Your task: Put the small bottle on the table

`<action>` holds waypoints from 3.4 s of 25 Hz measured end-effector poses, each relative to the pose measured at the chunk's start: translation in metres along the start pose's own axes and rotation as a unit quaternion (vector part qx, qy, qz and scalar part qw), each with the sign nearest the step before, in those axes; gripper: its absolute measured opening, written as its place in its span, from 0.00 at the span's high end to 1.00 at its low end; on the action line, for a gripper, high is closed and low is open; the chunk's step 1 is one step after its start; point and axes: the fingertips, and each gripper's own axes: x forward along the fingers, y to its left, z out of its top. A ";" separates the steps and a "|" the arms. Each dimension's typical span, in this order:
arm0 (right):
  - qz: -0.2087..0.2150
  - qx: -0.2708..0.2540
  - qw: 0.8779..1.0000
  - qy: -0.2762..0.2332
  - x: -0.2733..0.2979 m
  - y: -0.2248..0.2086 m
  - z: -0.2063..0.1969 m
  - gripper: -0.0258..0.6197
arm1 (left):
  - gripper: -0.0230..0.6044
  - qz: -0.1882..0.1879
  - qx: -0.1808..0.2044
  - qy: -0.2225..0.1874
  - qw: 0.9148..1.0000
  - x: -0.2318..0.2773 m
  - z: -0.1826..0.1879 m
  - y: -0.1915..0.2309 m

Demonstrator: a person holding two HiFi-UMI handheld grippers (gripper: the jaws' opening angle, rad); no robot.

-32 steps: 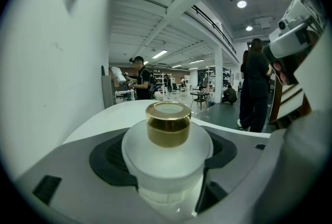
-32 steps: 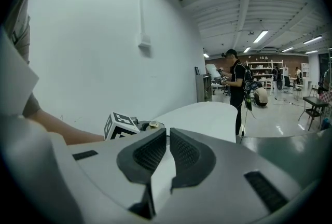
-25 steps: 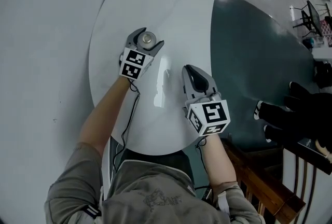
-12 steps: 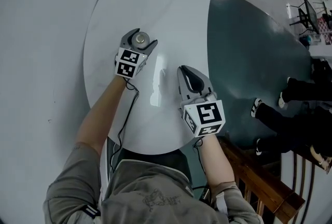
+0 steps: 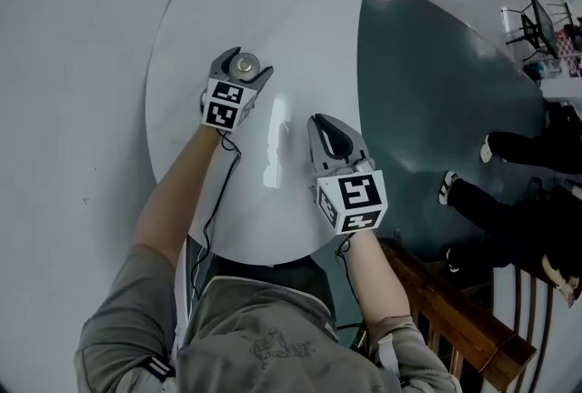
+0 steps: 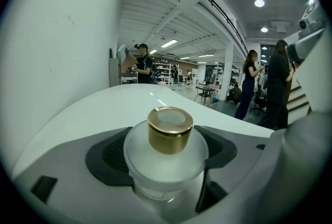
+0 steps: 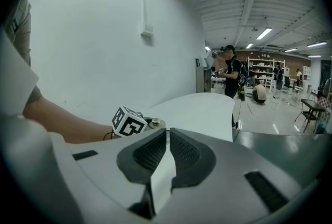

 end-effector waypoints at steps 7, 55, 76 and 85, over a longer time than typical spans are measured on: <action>-0.006 0.002 1.000 -0.011 -0.019 -0.006 0.015 0.90 | 0.42 0.019 -0.012 -0.009 1.000 -0.024 0.021 -0.001; 0.024 -0.111 0.967 -0.227 -0.280 0.053 0.191 0.90 | 0.88 -0.029 0.076 -0.202 0.976 -0.380 0.250 -0.214; 0.068 -0.065 0.976 -0.194 -0.273 0.087 0.148 0.90 | 0.91 -0.025 0.044 -0.178 0.983 -0.383 0.206 -0.220; 0.067 -0.059 0.978 -0.188 -0.268 0.090 0.144 0.90 | 0.91 -0.027 0.053 -0.176 0.983 -0.383 0.207 -0.216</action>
